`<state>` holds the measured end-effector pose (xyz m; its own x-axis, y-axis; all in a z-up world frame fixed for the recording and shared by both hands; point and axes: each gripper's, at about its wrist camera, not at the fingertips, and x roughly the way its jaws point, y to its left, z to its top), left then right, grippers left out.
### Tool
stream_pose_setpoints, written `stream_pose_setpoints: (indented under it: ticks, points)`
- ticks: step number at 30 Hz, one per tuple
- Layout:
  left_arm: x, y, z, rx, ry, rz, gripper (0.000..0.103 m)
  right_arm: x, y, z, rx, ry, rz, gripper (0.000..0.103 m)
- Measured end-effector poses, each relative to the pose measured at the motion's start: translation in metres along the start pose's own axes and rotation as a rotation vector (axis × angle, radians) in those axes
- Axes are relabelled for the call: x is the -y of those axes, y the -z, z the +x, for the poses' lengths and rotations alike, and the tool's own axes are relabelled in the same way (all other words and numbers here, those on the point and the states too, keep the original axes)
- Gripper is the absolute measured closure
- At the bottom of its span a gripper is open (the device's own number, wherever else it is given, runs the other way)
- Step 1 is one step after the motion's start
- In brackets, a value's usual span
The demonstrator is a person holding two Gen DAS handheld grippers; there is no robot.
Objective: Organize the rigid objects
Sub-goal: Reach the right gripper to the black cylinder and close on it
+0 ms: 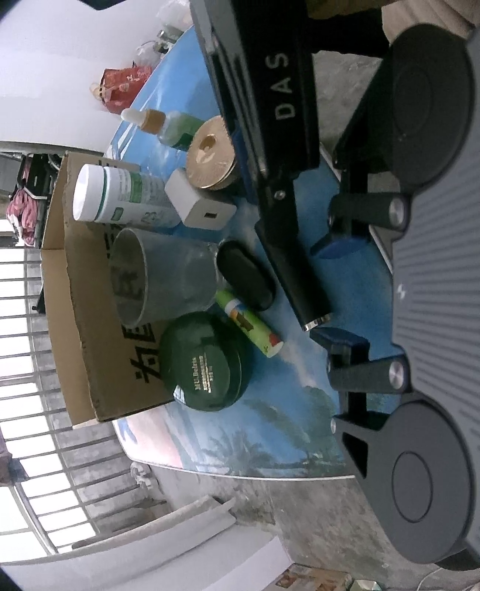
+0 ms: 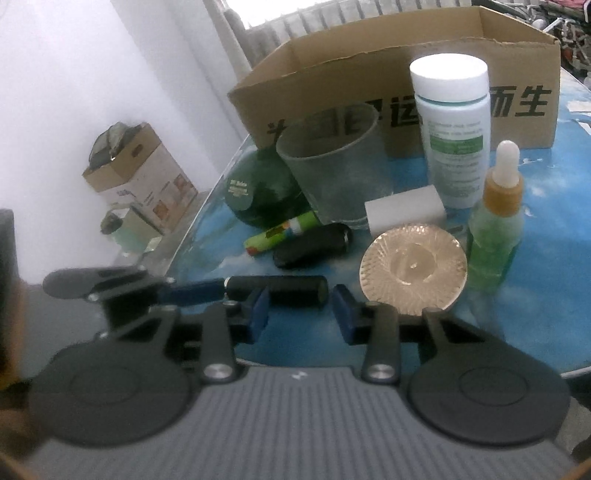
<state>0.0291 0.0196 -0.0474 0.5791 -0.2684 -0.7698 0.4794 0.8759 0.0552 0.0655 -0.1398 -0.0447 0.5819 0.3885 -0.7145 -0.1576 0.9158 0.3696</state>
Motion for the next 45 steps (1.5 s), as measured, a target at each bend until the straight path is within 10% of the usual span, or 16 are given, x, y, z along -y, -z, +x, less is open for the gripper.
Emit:
stream_pose_setpoints:
  ticks: [45]
  points:
    - [-0.022, 0.012, 0.001, 0.021, -0.005, -0.05, 0.061, -0.015, 0.005, 0.029, -0.012, -0.048, -0.011, 0.065]
